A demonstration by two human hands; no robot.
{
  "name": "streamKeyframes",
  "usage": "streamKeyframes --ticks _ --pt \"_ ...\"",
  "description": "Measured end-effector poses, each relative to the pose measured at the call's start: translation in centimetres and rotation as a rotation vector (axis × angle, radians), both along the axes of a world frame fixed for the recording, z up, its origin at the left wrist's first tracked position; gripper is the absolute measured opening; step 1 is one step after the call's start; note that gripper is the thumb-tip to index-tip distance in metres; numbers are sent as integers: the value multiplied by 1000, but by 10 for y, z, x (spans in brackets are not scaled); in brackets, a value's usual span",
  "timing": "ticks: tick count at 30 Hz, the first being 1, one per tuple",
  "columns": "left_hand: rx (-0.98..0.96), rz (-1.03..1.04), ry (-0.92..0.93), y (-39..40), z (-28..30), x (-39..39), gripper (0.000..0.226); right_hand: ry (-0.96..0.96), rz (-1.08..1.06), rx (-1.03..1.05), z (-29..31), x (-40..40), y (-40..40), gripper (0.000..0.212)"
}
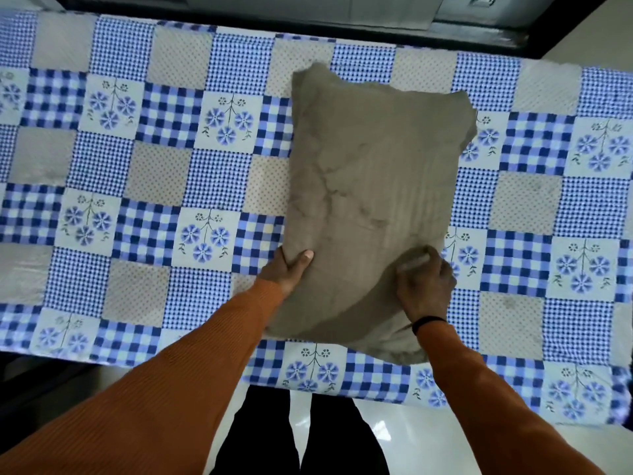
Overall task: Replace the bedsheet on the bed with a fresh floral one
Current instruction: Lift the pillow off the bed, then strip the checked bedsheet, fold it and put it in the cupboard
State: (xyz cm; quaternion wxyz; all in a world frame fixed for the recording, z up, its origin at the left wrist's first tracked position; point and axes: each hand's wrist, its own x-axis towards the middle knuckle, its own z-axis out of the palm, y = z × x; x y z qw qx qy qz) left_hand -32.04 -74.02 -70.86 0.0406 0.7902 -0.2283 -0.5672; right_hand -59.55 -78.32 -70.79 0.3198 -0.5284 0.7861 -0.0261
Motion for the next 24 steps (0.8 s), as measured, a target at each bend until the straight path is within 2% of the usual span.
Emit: streamKeyframes --ticks 3,5,10,13,18,24 --pt "-218 -43 -115 22 -1 -8 98 1 175 -64 6 21 10 57" --pt "-314 -65 -176 39 5 -15 85 -44 237 -57 11 37 18 50" --pt "-542 55 -60 78 32 -9 44 -206 380 -72 26 80 43 40" --pt "-626 130 -95 98 45 14 26 -300 418 -102 30 110 55 30" --pt "-729 232 -172 144 51 77 22 -292 549 -80 39 178 79 20" --pt "-774 457 -173 227 47 172 24 -315 711 40 49 300 130 20"
